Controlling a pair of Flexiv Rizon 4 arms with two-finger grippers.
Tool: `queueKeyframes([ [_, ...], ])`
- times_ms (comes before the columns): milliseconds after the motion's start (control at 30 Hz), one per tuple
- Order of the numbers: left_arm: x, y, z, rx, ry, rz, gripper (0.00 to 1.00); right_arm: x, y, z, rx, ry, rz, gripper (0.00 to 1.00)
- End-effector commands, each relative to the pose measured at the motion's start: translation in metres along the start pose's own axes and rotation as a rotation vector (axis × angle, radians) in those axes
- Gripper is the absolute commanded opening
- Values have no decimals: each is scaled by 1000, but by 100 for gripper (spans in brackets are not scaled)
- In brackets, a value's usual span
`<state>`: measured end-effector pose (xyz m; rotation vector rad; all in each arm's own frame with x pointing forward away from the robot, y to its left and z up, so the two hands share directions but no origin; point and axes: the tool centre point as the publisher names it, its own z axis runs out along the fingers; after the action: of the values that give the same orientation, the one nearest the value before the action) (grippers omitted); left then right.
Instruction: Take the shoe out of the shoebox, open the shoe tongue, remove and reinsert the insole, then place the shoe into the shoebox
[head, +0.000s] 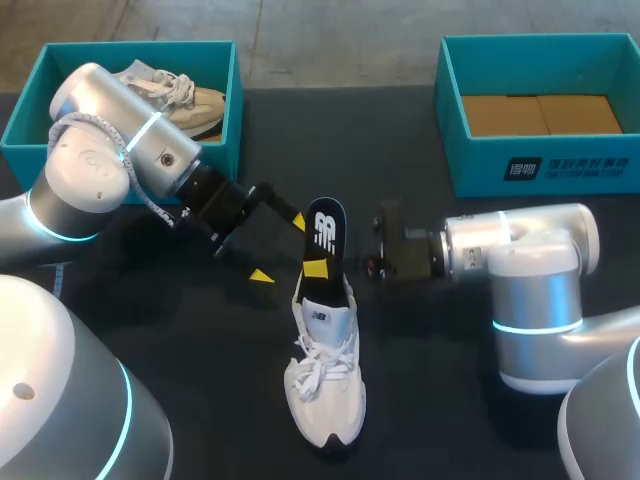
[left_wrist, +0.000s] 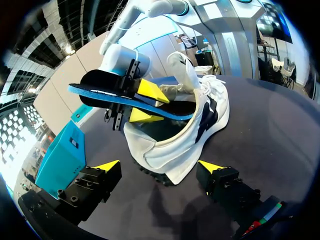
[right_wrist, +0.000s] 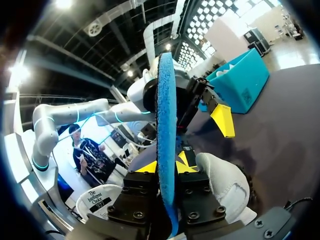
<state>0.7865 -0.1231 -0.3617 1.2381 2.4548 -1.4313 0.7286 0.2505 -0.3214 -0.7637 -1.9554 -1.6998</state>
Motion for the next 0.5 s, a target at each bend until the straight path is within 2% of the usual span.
queueKeyframes([
  [33, 0, 1, 1, 0, 0, 1, 100, 1, -4, 1, 1, -4, 9, 17],
  [133, 0, 1, 1, 0, 0, 1, 100, 1, -6, 1, -2, -3, 14, 16],
  [167, 0, 1, 1, 0, 0, 1, 100, 1, -6, 1, -2, -3, 18, 11],
  [200, 0, 1, 1, 0, 0, 1, 100, 1, -6, 1, -2, -4, 20, 0],
  [500, 0, 1, 1, 0, 0, 1, 100, -3, -8, 1, 14, -9, 64, 0],
])
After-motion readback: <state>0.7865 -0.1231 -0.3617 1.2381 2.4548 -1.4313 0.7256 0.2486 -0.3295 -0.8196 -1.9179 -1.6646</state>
